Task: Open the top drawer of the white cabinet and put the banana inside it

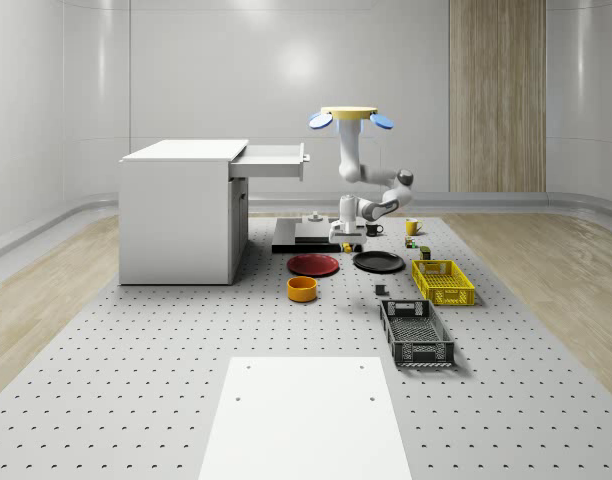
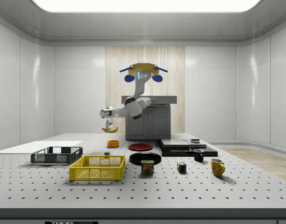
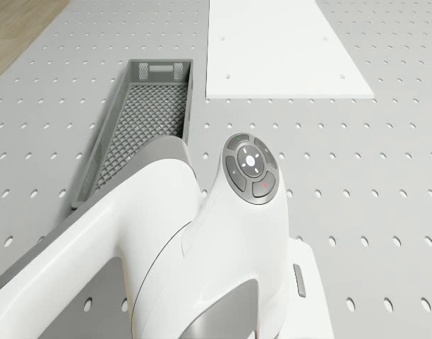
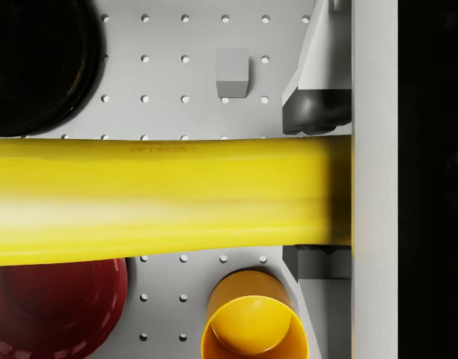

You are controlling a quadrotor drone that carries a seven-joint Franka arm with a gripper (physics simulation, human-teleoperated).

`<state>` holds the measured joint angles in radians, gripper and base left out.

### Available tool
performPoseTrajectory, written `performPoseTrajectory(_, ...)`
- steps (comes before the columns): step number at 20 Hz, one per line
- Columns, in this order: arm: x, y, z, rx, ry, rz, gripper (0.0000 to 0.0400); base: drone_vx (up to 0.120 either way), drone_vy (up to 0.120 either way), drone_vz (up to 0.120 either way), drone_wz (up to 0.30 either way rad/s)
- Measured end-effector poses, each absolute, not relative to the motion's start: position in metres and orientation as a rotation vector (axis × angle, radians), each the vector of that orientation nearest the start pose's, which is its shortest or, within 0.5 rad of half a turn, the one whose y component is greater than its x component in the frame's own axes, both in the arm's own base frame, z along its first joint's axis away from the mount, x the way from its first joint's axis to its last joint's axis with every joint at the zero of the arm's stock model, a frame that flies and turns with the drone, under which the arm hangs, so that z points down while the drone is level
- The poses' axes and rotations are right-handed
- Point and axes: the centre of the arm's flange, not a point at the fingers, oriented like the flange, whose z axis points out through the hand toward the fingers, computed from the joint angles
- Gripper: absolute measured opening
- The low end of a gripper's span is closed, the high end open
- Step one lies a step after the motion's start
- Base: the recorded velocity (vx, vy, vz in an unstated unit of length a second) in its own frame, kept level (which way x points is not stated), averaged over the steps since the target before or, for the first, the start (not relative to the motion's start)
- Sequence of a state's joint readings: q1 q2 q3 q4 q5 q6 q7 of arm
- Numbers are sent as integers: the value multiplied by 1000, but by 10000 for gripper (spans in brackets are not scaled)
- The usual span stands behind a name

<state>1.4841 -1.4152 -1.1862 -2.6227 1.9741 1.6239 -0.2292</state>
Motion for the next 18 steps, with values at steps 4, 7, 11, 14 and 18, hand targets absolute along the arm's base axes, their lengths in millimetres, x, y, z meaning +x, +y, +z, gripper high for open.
performPoseTrajectory(4,365,44,571,-8,-1,776,190,-120,0,120,0)
performPoseTrajectory(7,365,44,571,-8,-1,777,190,-120,0,120,0)
performPoseTrajectory(11,365,44,571,-8,-1,777,190,-120,0,120,0)
performPoseTrajectory(14,365,44,571,-8,-1,777,190,-120,0,120,0)
performPoseTrajectory(18,365,44,571,-9,-1,777,190,-120,0,120,0)
